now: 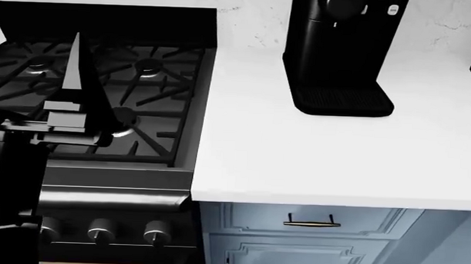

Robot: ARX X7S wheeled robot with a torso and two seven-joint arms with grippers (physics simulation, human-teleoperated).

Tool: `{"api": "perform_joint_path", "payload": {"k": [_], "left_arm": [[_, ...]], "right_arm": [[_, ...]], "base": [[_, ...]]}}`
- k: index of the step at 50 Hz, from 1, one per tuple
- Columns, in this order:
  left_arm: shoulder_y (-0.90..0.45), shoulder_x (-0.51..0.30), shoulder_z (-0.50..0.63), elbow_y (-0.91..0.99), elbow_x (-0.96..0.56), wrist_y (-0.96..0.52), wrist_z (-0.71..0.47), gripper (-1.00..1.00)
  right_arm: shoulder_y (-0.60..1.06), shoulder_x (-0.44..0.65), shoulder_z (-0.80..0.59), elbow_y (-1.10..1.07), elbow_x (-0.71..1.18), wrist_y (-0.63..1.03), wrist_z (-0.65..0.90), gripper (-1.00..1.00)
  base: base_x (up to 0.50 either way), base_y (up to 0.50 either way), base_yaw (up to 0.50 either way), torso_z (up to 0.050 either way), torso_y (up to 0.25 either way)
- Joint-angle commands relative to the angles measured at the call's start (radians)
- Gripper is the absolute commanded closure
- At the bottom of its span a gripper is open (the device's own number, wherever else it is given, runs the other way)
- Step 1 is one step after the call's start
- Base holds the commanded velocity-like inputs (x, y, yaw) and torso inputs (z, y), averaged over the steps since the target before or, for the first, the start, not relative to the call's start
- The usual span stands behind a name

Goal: Pick the mug from the cabinet, place it under the coffee machine dispenser, and press the start button.

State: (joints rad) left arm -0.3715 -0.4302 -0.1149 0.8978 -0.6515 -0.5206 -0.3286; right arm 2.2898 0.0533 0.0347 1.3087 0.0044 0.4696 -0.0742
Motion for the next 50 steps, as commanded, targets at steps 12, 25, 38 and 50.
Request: {"api": "perform_joint_path", "payload": {"k": [12, 25, 38, 50], "left_arm": [[0.018, -0.007, -0.003, 0.001, -0.007, 0.018, -0.004, -1.00], [0.024, -0.011, -0.001, -0.001, -0.008, 0.026, -0.007, -1.00], [0.024, -0.016, 0.002, 0.001, -0.012, 0.028, -0.013, -1.00], [0.024, -0.022, 0.001, 0.005, -0.022, 0.030, -0.019, -1.00]], "right_arm": [[0.001, -0.001, 0.001, 0.000, 0.000, 0.001, 0.001, -1.00], [0.000, -0.019, 0.047, 0.000, -0.005, 0.074, -0.005, -1.00], [0.000, -0.019, 0.047, 0.000, -0.005, 0.074, -0.005, -1.00], [0.008, -0.011, -0.020, 0.000, -0.006, 0.079, 0.006, -1.00]], "base": [[0.20, 0.09, 0.00, 0.000, 0.001], [0.15, 0.12, 0.00, 0.000, 0.002], [0.02, 0.00, 0.00, 0.000, 0.000], [0.06, 0.00, 0.00, 0.000, 0.000]]}}
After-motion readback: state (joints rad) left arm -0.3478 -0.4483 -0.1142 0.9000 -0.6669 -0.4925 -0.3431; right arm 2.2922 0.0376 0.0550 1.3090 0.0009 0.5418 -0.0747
